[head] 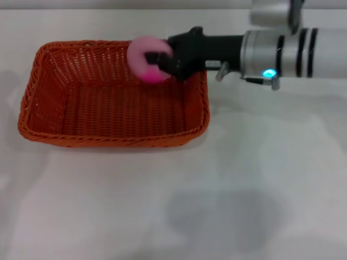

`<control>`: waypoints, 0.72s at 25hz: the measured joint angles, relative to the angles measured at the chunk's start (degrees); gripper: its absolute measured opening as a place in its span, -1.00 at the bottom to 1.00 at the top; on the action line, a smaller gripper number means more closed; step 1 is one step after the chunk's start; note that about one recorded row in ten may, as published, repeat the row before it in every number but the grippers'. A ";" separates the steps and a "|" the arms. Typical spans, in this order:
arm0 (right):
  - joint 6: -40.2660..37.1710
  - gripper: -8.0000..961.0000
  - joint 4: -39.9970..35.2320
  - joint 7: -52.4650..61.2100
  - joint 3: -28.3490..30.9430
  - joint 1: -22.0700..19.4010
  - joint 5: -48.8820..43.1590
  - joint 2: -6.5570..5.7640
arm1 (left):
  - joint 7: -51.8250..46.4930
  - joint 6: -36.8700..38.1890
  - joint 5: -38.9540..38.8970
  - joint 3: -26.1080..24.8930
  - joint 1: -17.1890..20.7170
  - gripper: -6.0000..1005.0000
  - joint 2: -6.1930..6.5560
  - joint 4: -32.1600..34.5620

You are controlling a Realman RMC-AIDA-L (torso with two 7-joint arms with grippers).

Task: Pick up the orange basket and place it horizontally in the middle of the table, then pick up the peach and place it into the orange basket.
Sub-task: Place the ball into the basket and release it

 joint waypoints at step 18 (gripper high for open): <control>-2.10 -0.56 -0.84 -0.42 -5.39 -0.17 0.36 -0.18 | 0.00 0.45 -0.34 0.15 0.69 -0.03 0.00 -0.21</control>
